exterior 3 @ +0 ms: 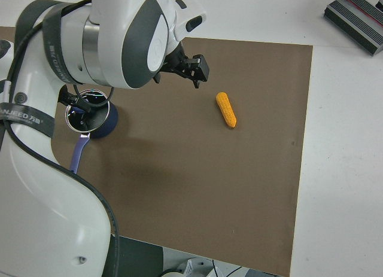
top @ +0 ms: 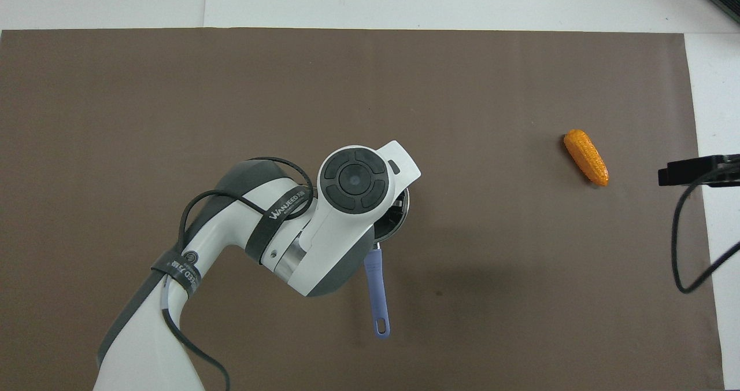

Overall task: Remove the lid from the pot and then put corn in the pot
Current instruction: 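Grasp the lid knob with the left gripper while the right gripper reaches the corn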

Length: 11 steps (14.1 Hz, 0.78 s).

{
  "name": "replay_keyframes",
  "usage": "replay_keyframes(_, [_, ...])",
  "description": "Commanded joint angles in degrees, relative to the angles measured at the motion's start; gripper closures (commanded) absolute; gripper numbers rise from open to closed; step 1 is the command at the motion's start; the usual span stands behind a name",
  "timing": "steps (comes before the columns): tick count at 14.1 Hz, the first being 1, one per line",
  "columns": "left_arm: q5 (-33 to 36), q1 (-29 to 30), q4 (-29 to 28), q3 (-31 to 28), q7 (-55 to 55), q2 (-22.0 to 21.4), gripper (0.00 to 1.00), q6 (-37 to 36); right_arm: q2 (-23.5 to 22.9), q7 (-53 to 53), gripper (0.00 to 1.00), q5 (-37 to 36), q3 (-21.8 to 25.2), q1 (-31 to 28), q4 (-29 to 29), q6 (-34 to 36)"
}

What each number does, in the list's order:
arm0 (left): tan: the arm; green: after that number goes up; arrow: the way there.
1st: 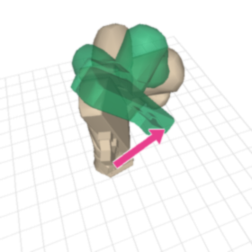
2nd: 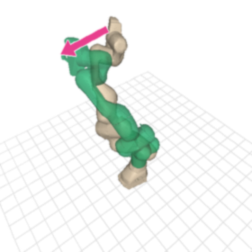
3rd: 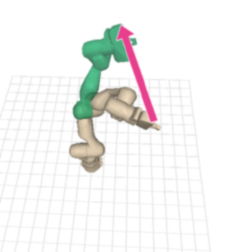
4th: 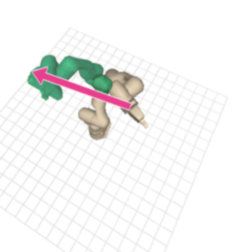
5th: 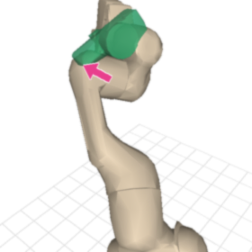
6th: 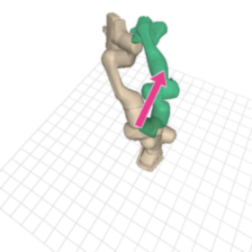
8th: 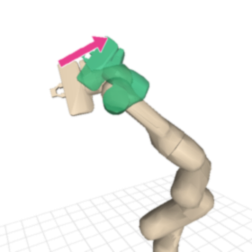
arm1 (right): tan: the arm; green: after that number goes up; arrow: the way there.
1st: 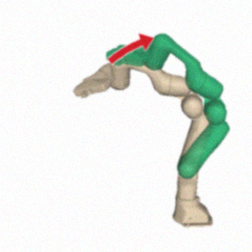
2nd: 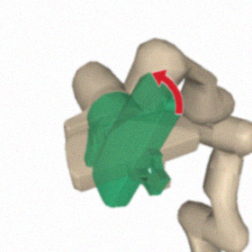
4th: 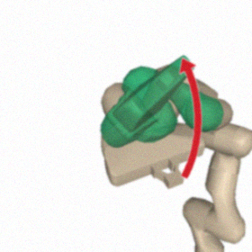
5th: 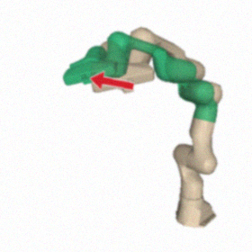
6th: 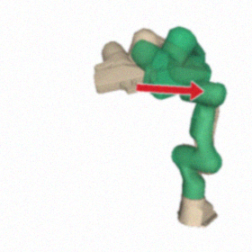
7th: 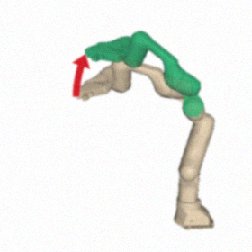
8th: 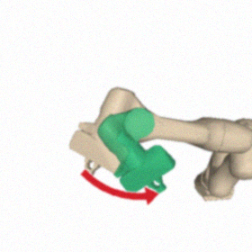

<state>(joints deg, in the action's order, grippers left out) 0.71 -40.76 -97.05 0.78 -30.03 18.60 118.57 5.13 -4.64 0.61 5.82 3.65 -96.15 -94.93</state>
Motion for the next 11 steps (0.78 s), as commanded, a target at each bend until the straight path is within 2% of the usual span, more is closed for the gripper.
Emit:
replay_keyframes(1, [1.66,-0.72,2.03,-0.34,-2.84,1.87,0.0,-1.41,-6.33,-10.01,0.0,0.8,-0.02,-0.39,-3.87,-8.75])
replay_keyframes(4, [1.75,-0.9,2.13,-0.33,-3.45,1.87,0.0,-1.33,-13.1,-18.7,0.0,0.89,-0.02,-1.1,-3.87,-15.35])
replay_keyframes(5, [1.75,-0.9,2.13,-0.34,-3.54,1.87,0.18,-1.33,-15.48,-22.65,0.0,0.89,-0.02,-1.71,-4.05,-17.37])
replay_keyframes(7, [1.84,-0.81,2.21,-0.25,-5.12,1.96,0.71,-0.54,-18.48,-28.82,0.0,0.89,-0.02,-2.15,-5.71,-23.07])
replay_keyframes(8, [1.93,-0.9,2.3,-0.25,-5.21,1.96,0.93,-0.62,-19.79,-31.19,0.0,0.89,-0.02,-2.94,-6.59,-25.71])
replay_keyframes(9, [2.02,-0.9,2.3,-0.25,-5.21,2.05,1.0,-0.62,-20.94,-32.26,0.0,0.89,-0.02,-3.38,-7.21,-27.74])
replay_keyframes(11, [2.1,-0.9,2.3,-0.25,-5.65,2.05,1.0,-0.53,-24.18,-33.23,0.0,0.89,-0.02,-4.26,-7.74,-29.95])
